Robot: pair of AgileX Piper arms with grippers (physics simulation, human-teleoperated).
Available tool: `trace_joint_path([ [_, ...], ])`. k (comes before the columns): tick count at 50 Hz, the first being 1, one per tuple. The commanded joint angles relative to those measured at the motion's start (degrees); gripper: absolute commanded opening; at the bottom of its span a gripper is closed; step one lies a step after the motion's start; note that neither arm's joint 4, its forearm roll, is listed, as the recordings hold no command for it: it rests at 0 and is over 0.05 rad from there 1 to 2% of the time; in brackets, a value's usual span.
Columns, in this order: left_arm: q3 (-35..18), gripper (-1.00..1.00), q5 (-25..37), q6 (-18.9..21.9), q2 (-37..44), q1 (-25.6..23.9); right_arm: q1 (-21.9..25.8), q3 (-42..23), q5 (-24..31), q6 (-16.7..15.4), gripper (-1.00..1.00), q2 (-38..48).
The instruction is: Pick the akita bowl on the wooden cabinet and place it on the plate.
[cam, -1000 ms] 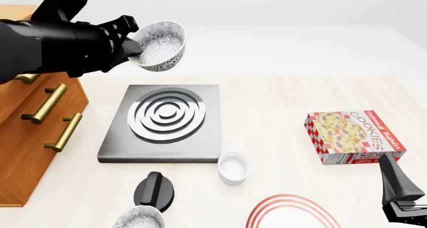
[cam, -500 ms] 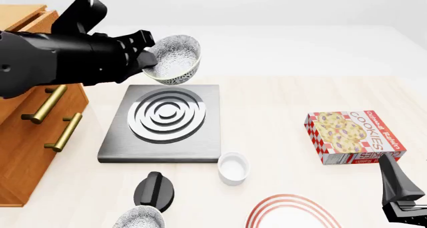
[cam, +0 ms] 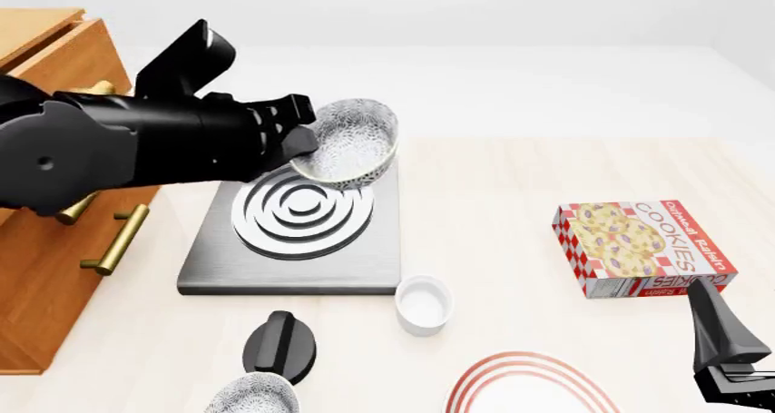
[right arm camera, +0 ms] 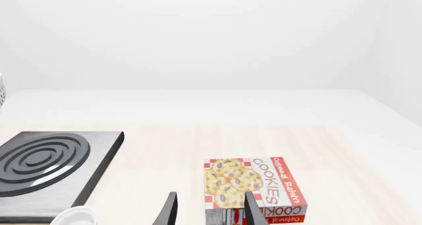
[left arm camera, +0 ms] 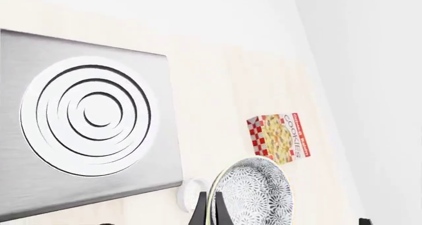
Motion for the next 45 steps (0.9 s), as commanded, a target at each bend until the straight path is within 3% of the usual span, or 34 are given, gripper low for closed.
trace_joint_path([
  [1, 0.43, -1.0, -0.34, 0.27, -0.06, -3.12, -0.01, 0.0, 0.0, -0.01, 1.0, -0.02],
  [45, 1.31, -1.0, -0.93, 2.2, 2.59, -10.13, -0.01, 0.0, 0.0, 0.0, 1.0, 0.01],
])
